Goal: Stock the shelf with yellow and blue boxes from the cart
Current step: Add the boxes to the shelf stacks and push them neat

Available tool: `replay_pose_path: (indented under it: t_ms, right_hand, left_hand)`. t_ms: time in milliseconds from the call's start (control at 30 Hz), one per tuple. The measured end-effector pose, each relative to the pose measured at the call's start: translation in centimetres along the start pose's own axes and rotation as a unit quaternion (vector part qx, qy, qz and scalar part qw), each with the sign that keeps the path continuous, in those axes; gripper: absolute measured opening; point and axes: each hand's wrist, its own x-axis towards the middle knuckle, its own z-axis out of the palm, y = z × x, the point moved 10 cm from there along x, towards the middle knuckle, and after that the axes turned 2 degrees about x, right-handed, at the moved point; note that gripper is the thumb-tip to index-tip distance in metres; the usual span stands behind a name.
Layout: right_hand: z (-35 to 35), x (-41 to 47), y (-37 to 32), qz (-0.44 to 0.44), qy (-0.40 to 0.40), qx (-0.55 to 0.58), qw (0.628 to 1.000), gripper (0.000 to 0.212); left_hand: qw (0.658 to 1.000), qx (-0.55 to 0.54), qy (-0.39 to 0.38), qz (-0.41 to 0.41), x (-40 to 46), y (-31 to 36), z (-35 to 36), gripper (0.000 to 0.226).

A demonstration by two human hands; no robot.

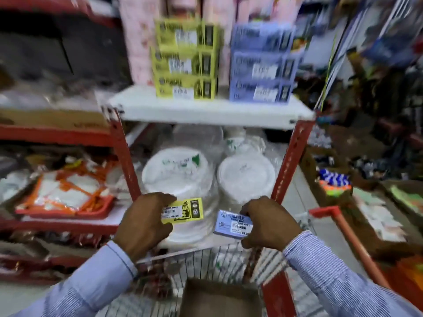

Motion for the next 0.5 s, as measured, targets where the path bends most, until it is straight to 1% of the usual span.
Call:
replay_pose_path:
  t_ms: [100, 233, 333, 500]
  right_hand:
    - [-8.0, -0.7, -2.1, -0.028, 0.072, -0.030, 0.997, 0.043]
    - [-17.8, -2.1, -4.5, -0.052, 0.167, -0.061, 0.983, 0.051]
    - [-23.2, -2.9, -5.5, -0.058, 0.230, -0.065, 0.969, 0.045]
    - [-30.2, -2.8, -5.9, -0.039, 0.321, -0.078, 0.943, 0.043]
  left_hand:
    - [0.997, -0.002, 0.071, 0.019, 0.7, 1.2, -7.8, 0.062]
    - [0.989, 0.004, 0.139, 0.053, 1.8, 3.1, -16.5, 0.056]
    - [0.980, 0.008, 0.188, 0.065, 2.8, 3.5, -20.6, 0.062]
    - [0.970, -0.006, 0.224, 0.090, 6.3, 4.5, -25.2, 0.067]
